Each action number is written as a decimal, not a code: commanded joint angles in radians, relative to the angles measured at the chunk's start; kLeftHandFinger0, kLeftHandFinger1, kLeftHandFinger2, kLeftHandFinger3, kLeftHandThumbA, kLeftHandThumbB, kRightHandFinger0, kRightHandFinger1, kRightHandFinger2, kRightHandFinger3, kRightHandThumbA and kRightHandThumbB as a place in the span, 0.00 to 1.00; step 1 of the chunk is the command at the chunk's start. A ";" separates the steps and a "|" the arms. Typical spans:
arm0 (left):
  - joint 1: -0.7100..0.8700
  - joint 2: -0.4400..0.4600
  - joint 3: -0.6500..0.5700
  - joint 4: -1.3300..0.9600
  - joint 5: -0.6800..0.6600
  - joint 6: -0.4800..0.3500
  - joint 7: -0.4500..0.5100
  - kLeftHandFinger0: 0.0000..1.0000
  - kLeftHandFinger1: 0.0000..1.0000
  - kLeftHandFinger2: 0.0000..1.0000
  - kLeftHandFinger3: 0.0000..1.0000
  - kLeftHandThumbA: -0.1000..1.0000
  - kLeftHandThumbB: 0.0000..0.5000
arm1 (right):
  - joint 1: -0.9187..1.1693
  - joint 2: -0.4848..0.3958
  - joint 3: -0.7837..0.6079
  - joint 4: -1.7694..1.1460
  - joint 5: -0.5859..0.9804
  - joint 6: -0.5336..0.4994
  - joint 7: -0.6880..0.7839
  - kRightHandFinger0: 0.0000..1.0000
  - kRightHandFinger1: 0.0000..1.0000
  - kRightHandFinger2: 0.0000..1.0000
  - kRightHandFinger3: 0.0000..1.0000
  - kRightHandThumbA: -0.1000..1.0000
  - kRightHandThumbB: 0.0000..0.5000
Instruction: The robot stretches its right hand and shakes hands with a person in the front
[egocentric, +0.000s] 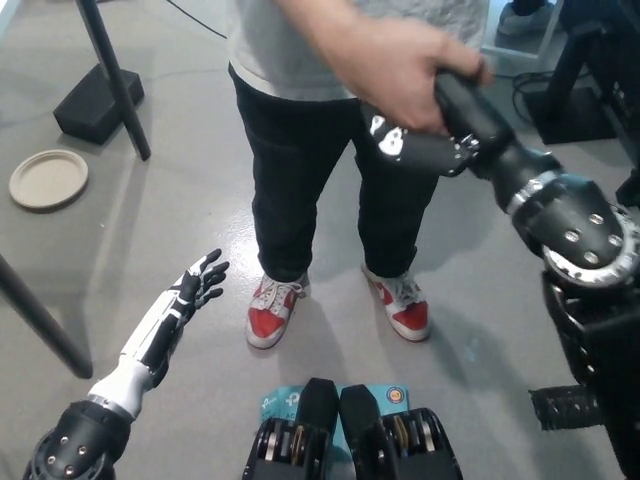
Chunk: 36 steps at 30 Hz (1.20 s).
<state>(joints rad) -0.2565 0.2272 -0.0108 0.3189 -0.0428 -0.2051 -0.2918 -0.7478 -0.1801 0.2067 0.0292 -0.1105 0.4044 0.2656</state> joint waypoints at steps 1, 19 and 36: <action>-0.032 0.012 0.015 -0.042 0.013 -0.035 0.033 1.00 1.00 1.00 1.00 1.00 0.54 | -0.212 0.031 0.009 0.359 -0.020 -0.136 -0.010 1.00 1.00 1.00 1.00 0.36 0.05; -0.037 0.015 0.013 -0.050 0.011 -0.013 0.024 1.00 1.00 1.00 1.00 1.00 0.48 | -0.271 0.052 0.027 0.677 -0.045 -0.317 -0.040 1.00 1.00 1.00 1.00 0.85 0.84; -0.041 0.003 0.021 -0.027 -0.040 -0.036 -0.007 1.00 1.00 1.00 1.00 1.00 0.61 | 0.218 0.003 -0.210 -0.354 0.270 -0.223 0.000 1.00 1.00 1.00 1.00 1.00 0.91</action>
<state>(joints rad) -0.2597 0.2221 -0.0066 0.3007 -0.0319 -0.2025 -0.2876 -0.6382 -0.1202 0.1640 0.1789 -0.0937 0.1840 0.2476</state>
